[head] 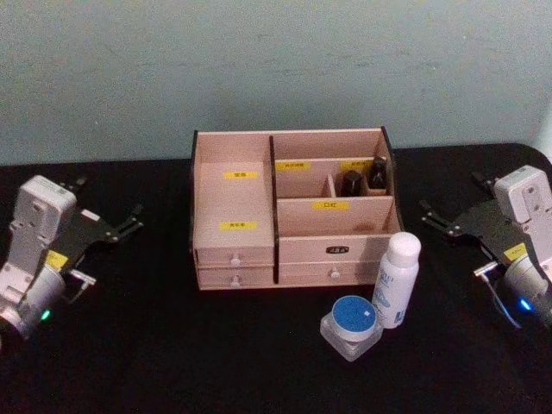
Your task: Pick up the facial cleanser and watermelon frost from the table and place them into the tiered storage box.
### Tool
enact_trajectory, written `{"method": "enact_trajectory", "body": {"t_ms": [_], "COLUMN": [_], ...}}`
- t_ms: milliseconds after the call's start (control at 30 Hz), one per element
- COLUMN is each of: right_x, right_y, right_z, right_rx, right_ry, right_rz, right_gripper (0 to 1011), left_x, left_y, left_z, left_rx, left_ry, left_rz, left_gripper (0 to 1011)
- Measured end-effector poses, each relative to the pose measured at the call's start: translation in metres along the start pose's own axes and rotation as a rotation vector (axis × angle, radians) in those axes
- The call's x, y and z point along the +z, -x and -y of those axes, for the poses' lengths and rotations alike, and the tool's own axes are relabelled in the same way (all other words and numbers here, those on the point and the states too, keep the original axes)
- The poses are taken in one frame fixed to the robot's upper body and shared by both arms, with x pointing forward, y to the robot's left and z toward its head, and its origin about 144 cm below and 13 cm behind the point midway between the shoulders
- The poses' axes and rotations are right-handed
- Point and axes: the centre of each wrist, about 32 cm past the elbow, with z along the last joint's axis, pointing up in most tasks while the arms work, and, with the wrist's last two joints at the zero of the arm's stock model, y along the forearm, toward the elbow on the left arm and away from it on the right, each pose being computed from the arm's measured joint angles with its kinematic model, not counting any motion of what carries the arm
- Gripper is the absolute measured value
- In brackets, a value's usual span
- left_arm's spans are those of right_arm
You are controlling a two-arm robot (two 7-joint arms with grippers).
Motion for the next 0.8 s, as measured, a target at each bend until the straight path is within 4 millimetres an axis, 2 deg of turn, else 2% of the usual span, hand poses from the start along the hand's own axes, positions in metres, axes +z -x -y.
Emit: {"method": "enact_trajectory", "body": {"t_ms": [800], "right_x": [0.0000], "right_y": [0.0000], "right_z": [0.0000], "right_rx": [0.000], "right_ry": [0.000], "right_rz": [0.000], "right_gripper": [1000], "left_x": [0.0000], "left_y": [0.0000], "left_z": [0.0000], "left_rx": [0.000], "left_ry": [0.000], "left_rz": [0.000], "left_gripper": [1001]}}
